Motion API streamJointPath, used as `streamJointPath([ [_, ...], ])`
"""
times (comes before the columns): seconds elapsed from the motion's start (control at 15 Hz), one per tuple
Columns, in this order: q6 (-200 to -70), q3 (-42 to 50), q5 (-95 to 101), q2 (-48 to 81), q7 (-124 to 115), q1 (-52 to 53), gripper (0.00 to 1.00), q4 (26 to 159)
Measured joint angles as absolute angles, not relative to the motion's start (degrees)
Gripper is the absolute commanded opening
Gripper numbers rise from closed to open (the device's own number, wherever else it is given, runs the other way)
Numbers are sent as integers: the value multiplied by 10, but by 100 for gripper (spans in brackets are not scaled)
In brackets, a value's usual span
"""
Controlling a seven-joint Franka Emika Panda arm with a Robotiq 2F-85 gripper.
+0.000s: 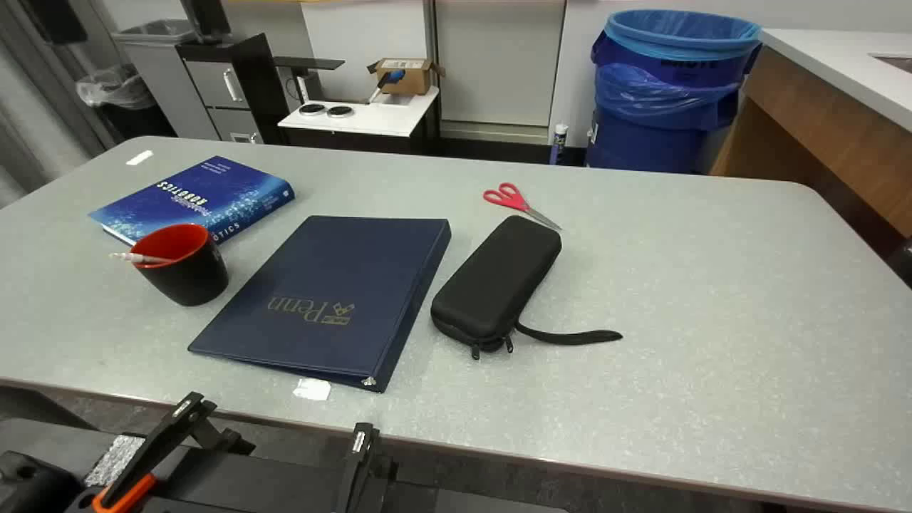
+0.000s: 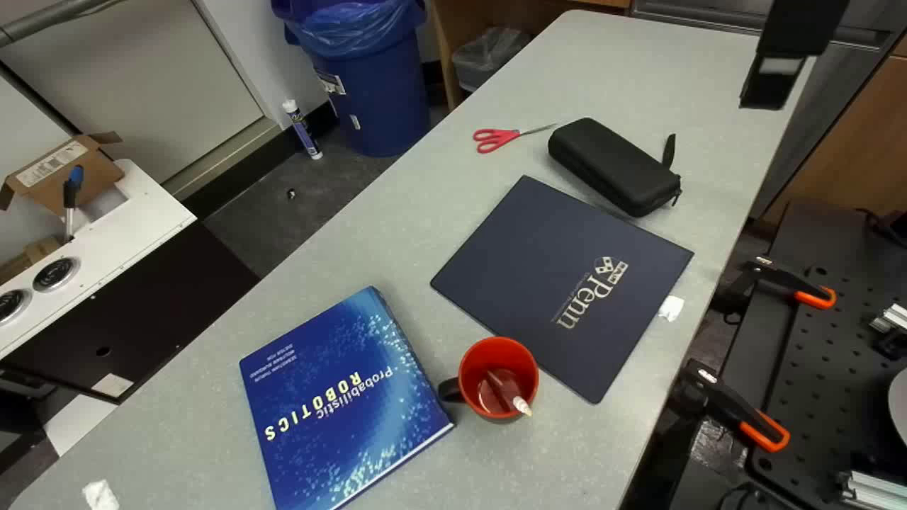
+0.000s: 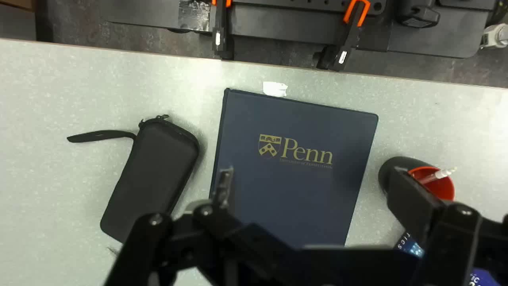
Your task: Remove the marker from the mug cup
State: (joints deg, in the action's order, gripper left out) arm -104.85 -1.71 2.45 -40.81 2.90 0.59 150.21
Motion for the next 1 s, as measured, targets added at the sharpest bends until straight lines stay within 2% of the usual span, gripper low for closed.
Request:
streamJointPath([
  [0.47,-1048,-17,24,-407,29,6,100,1502],
  [0.6,-1048,-17,24,-407,29,6,97,1502],
  [1.0,-1104,-17,14,-346,29,10,100,1490],
])
